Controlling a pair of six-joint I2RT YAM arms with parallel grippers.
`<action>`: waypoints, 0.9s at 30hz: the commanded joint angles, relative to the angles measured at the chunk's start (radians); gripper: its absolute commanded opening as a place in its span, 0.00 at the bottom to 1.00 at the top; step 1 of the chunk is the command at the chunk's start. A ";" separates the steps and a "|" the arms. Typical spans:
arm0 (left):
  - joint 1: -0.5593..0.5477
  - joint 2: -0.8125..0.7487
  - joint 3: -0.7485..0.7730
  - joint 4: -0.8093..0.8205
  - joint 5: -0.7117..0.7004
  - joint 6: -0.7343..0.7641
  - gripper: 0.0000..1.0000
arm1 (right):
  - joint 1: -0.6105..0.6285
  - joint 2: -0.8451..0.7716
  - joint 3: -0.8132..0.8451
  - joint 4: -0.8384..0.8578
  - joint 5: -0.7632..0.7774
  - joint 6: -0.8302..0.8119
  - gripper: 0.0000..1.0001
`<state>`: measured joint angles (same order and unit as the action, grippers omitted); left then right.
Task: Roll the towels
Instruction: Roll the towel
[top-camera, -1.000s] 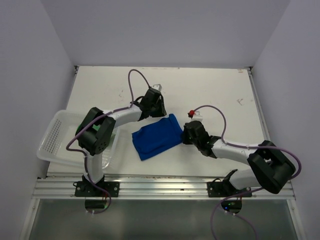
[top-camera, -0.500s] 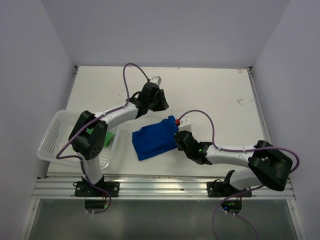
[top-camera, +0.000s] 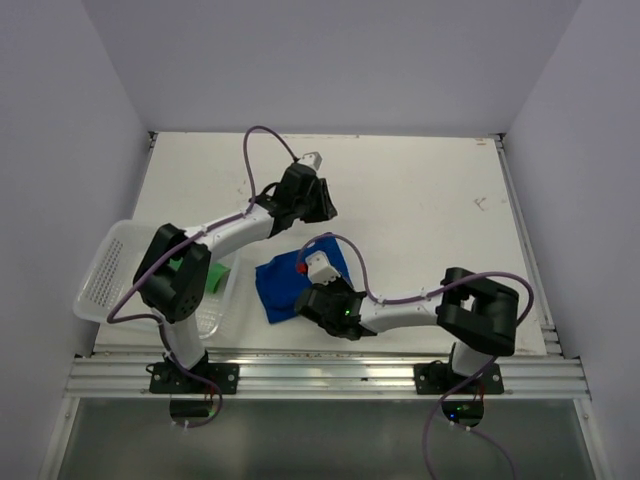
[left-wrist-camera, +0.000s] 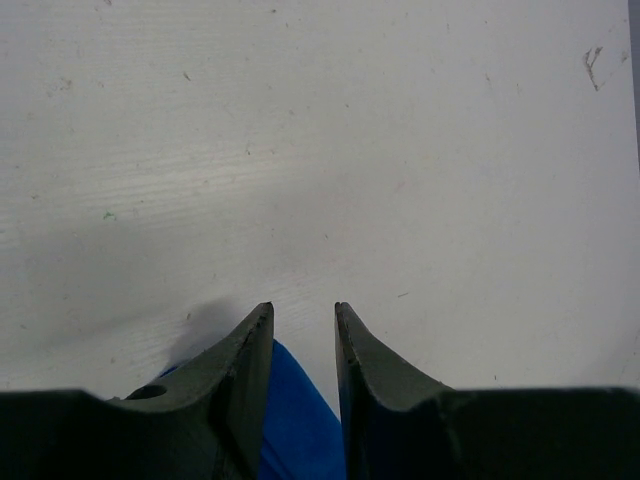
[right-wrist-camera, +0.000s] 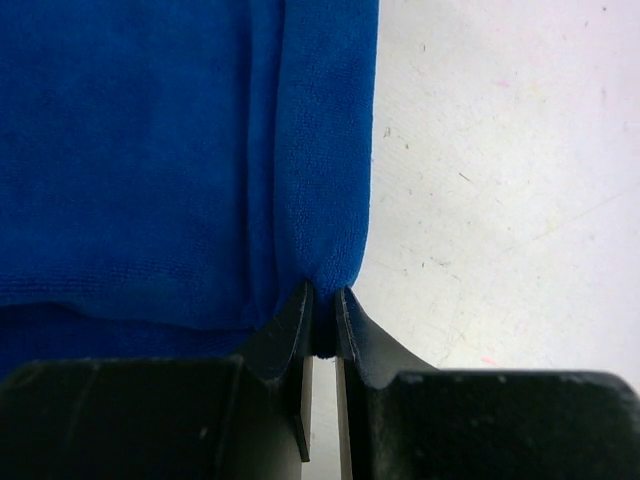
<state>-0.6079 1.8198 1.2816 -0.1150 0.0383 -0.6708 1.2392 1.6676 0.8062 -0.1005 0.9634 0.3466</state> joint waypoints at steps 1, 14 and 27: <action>0.014 -0.068 -0.008 0.002 0.009 -0.010 0.35 | 0.028 0.073 0.088 -0.131 0.139 -0.003 0.00; 0.017 -0.134 -0.074 0.034 0.058 -0.010 0.34 | 0.098 0.277 0.238 -0.217 0.210 -0.133 0.00; 0.016 -0.157 -0.171 0.094 0.163 -0.013 0.30 | 0.106 0.431 0.358 -0.341 0.130 -0.141 0.00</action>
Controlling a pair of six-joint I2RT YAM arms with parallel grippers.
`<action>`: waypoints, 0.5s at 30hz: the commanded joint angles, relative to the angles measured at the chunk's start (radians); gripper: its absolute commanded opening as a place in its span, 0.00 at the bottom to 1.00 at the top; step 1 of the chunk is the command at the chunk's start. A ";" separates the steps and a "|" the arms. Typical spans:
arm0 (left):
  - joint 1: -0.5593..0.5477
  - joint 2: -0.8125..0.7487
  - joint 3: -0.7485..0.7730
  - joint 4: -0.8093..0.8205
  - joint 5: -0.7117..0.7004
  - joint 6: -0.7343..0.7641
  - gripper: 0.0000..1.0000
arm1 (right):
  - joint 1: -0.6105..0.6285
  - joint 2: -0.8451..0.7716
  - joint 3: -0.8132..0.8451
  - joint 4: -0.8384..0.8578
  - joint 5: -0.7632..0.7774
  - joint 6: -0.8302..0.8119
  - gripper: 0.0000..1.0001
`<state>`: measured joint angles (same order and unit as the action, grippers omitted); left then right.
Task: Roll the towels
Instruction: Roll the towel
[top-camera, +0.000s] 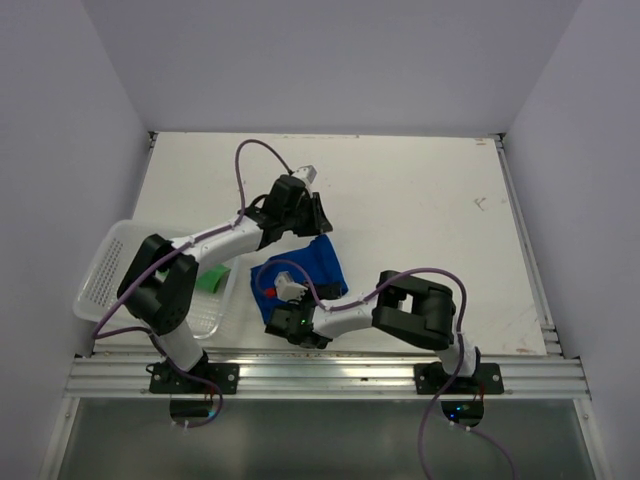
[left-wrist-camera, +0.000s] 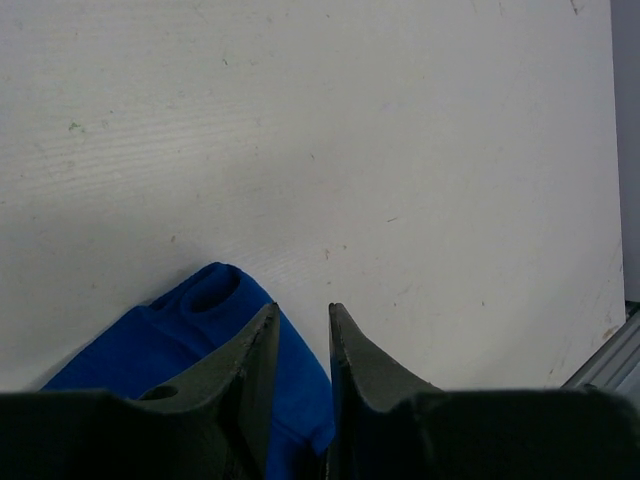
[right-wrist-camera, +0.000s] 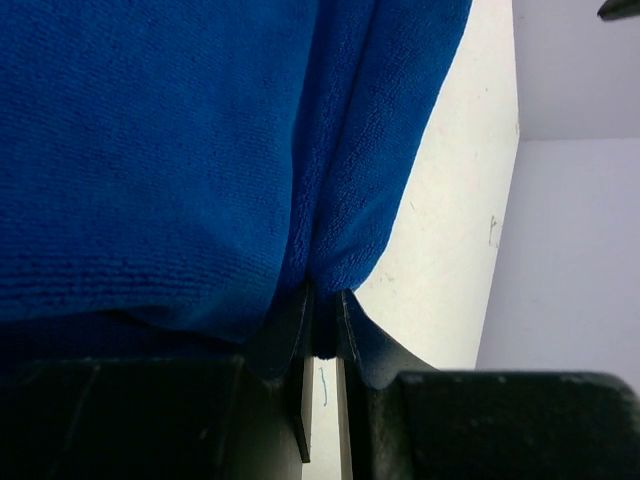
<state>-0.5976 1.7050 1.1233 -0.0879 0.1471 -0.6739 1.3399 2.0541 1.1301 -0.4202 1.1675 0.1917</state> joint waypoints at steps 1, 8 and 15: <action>0.004 -0.042 -0.014 0.069 0.063 -0.010 0.30 | 0.005 0.051 0.039 -0.026 -0.078 0.011 0.00; -0.022 -0.035 -0.034 0.102 0.129 0.016 0.29 | 0.005 0.109 0.076 -0.054 -0.118 -0.001 0.00; -0.044 0.011 -0.069 0.109 0.158 0.023 0.29 | 0.005 0.140 0.097 -0.052 -0.154 -0.055 0.00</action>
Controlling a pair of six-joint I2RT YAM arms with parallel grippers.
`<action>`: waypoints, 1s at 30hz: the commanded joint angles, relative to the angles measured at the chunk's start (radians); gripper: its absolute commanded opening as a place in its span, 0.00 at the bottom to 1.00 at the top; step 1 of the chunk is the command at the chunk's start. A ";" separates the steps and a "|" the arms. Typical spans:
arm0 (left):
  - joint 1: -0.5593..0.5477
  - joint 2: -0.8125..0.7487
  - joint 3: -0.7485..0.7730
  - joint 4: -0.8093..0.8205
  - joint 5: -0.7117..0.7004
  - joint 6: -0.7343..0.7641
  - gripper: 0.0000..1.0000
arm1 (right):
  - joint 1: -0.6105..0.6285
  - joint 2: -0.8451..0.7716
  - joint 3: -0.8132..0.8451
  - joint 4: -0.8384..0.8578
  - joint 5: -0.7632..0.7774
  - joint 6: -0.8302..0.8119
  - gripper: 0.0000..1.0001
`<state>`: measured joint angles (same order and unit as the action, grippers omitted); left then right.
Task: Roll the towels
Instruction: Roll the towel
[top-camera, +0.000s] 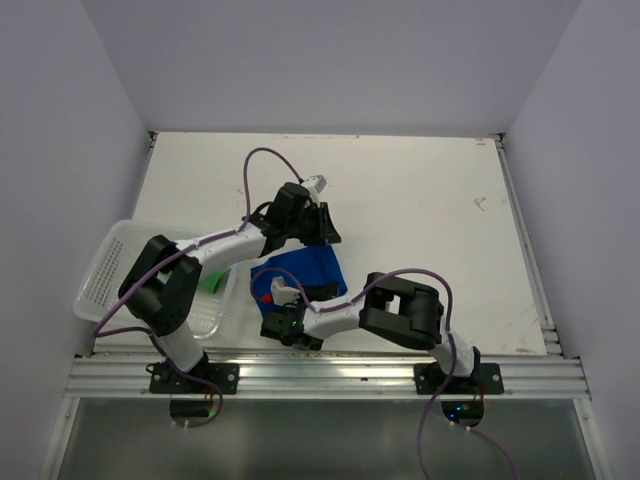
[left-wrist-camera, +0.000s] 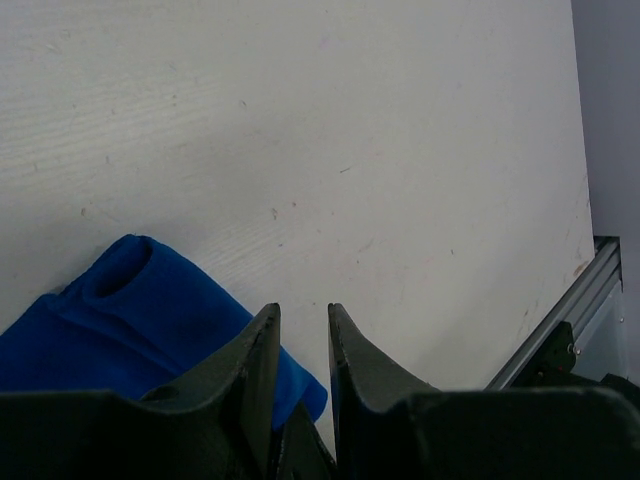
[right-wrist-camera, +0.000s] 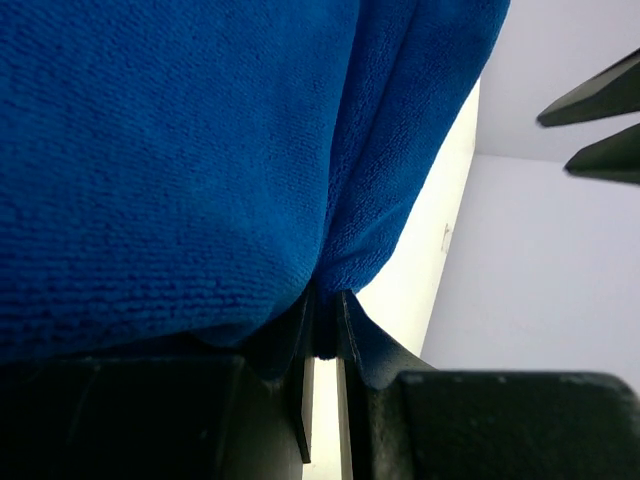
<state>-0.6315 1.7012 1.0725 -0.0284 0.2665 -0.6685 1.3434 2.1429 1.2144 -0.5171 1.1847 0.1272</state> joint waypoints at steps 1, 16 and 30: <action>-0.016 0.023 -0.022 0.050 0.040 0.018 0.29 | 0.002 0.054 0.013 0.045 -0.172 0.006 0.00; -0.023 0.098 -0.045 -0.011 -0.070 0.079 0.29 | -0.009 0.031 -0.006 0.068 -0.235 0.028 0.00; 0.007 0.152 -0.059 0.005 -0.102 0.084 0.29 | -0.023 -0.136 -0.081 0.137 -0.168 0.072 0.16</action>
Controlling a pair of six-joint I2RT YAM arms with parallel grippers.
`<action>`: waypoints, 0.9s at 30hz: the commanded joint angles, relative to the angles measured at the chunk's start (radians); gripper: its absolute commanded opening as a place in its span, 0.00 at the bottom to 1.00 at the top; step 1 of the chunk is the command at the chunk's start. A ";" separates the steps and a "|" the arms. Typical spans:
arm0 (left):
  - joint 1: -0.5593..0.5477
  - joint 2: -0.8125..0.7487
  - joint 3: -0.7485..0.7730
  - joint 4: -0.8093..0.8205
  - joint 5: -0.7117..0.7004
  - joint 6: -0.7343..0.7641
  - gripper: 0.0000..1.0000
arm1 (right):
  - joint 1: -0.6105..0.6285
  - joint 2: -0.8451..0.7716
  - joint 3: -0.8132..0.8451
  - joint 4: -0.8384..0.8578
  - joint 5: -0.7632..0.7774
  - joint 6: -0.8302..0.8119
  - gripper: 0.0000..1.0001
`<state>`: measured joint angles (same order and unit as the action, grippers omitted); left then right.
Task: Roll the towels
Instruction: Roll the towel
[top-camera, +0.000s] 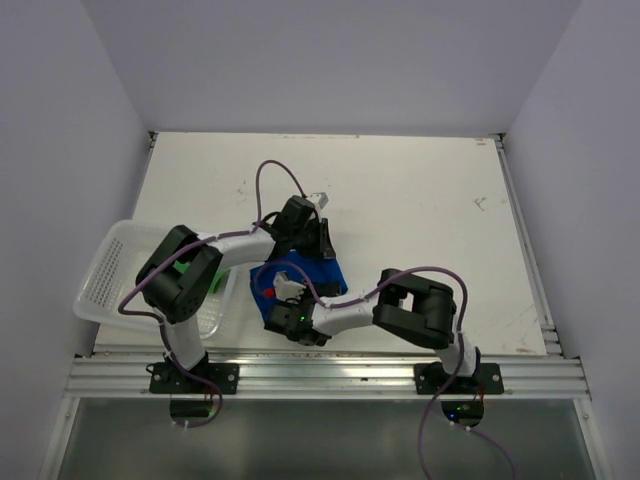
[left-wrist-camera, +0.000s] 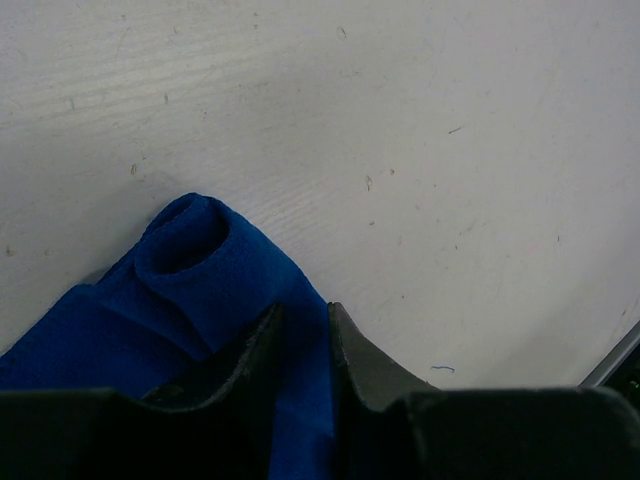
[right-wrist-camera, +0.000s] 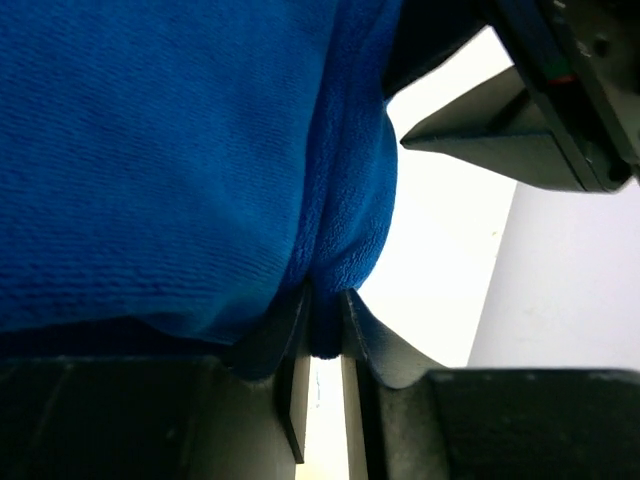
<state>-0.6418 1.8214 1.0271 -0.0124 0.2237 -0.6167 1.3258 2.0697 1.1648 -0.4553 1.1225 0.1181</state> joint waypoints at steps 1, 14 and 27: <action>0.018 0.032 -0.013 -0.011 -0.063 0.031 0.29 | -0.004 -0.088 -0.040 0.090 -0.101 0.101 0.21; 0.021 0.000 -0.047 -0.004 -0.066 0.031 0.29 | -0.005 -0.347 -0.172 0.125 -0.162 0.238 0.37; 0.021 -0.042 -0.068 0.040 -0.053 0.015 0.29 | -0.262 -0.858 -0.453 0.306 -0.617 0.523 0.43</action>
<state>-0.6350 1.8038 0.9833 0.0437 0.2085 -0.6170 1.1664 1.2827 0.7612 -0.2516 0.6853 0.5125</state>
